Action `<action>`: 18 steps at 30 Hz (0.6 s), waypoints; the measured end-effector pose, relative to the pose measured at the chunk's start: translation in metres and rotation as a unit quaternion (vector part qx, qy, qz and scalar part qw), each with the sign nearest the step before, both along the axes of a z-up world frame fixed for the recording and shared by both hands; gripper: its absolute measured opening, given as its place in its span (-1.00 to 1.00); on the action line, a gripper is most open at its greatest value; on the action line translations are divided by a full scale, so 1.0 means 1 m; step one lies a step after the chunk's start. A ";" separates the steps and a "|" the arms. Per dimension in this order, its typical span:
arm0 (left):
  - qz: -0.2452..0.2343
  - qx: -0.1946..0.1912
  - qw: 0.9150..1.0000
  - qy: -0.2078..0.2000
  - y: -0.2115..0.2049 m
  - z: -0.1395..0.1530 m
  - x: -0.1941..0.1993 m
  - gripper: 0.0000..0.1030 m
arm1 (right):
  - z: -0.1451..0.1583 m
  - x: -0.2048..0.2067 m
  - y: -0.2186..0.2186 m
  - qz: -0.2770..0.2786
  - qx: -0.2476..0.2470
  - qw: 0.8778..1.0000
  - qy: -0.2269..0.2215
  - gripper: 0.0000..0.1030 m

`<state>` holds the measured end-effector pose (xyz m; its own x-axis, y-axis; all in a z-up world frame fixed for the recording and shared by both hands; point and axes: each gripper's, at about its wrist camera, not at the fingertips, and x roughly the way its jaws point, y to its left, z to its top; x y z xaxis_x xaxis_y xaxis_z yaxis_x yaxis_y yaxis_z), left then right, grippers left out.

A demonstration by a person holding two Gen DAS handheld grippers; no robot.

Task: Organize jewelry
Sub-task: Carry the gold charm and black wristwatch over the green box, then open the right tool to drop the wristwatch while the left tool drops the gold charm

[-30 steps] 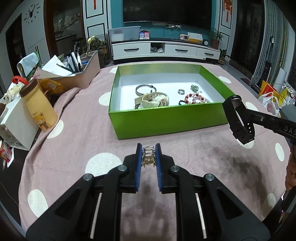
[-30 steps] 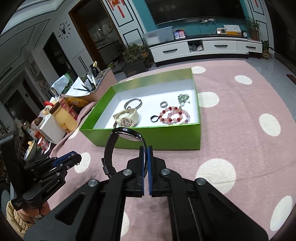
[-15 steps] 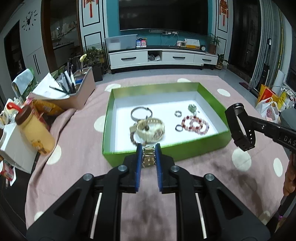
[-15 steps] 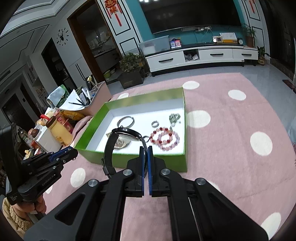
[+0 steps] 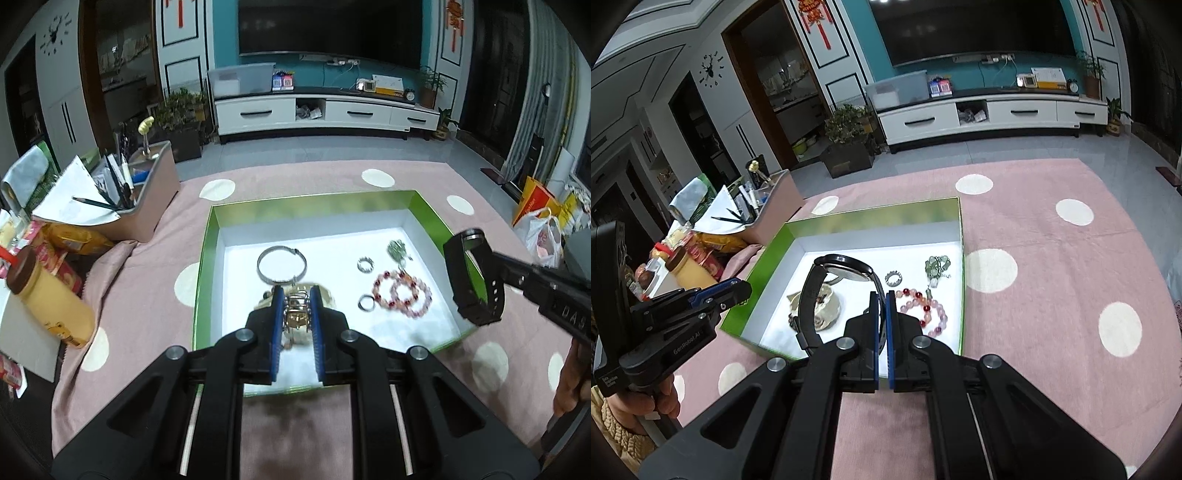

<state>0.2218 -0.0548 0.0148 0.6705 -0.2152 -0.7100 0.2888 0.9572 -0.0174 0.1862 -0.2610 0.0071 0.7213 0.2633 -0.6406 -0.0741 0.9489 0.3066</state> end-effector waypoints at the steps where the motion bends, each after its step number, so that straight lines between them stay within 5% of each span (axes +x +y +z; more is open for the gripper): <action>1: 0.006 -0.004 1.000 0.007 0.001 -0.001 0.009 -0.73 | -0.002 0.007 0.001 -0.001 -0.002 1.000 0.006 -0.95; 18: 0.057 0.008 0.994 0.090 0.009 -0.046 0.090 -0.67 | -0.042 0.083 0.036 0.006 -0.062 0.995 0.080 -0.87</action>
